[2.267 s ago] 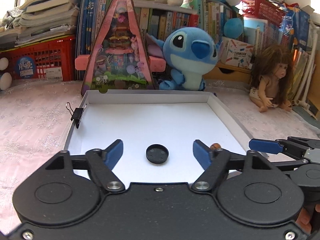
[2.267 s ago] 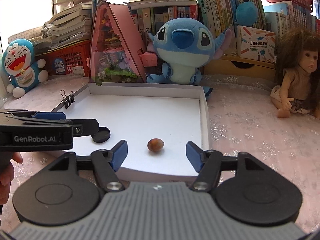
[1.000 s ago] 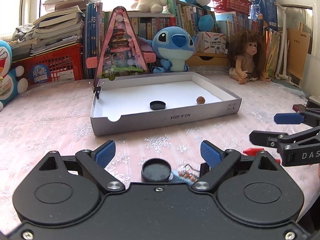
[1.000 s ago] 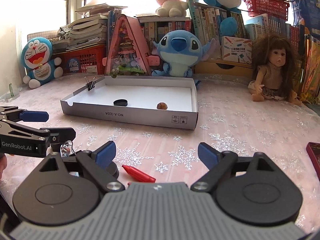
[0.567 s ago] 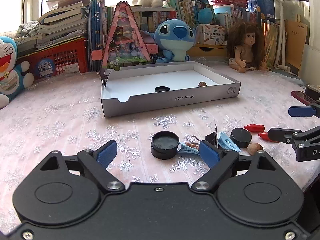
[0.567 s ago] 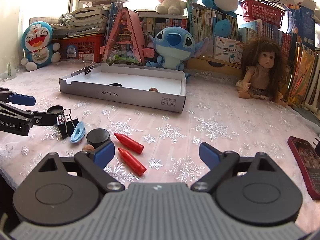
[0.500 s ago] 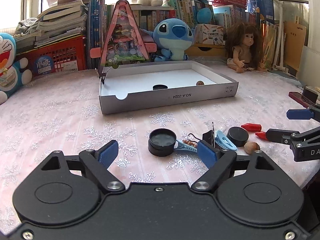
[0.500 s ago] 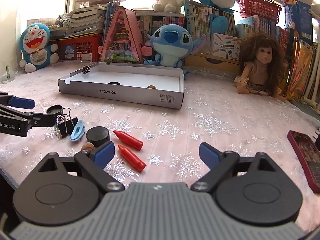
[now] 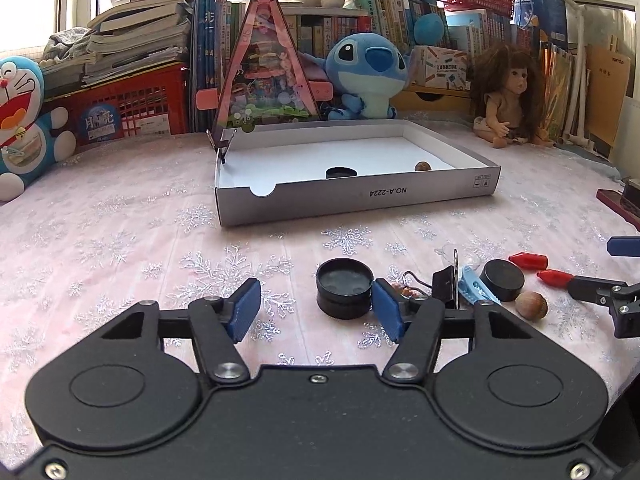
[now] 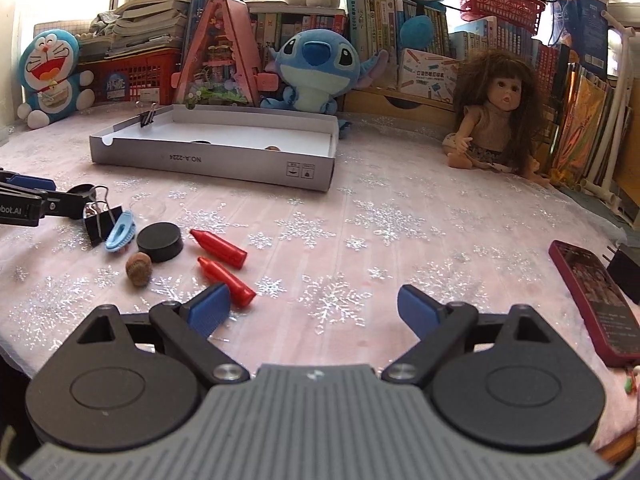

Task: Organize rigid objects
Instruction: 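Grasp another black disc with the left tool while the right tool approaches a red crayon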

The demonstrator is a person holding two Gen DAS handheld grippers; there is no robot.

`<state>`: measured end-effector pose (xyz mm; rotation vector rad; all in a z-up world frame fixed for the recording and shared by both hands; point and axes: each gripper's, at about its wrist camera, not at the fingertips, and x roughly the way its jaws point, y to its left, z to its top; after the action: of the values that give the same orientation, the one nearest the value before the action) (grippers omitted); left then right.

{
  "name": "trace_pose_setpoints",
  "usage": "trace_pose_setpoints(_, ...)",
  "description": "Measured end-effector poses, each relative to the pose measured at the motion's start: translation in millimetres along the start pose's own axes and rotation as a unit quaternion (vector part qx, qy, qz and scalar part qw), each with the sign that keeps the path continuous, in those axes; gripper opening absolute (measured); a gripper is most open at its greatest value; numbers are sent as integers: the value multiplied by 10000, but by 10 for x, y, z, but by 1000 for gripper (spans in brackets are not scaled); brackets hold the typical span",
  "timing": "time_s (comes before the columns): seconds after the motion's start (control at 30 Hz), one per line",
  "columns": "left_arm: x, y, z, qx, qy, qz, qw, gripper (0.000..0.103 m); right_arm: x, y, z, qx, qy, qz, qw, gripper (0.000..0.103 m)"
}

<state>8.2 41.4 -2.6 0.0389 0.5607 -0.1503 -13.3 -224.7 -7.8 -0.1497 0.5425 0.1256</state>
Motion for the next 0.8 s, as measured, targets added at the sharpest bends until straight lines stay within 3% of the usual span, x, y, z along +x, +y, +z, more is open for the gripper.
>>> trace_pose_setpoints(0.2, 8, 13, 18, 19, -59, 79, 9999, 56, 61, -181, 15, 296, 139, -464, 9984, 94)
trace_pose_setpoints(0.37, -1, 53, 35, -71, -98, 117, 9999, 55, -52, -219, 31, 692, -29, -36, 9976, 92)
trace_pose_setpoints(0.57, 45, 39, 57, -155, -106, 164, 9997, 55, -149, 43, 85, 706, -268, 299, 9967, 92)
trace_pose_setpoints(0.8, 137, -5, 82, -217, -95, 211, 9995, 56, -39, 247, 54, 745, -221, 32, 9970, 91)
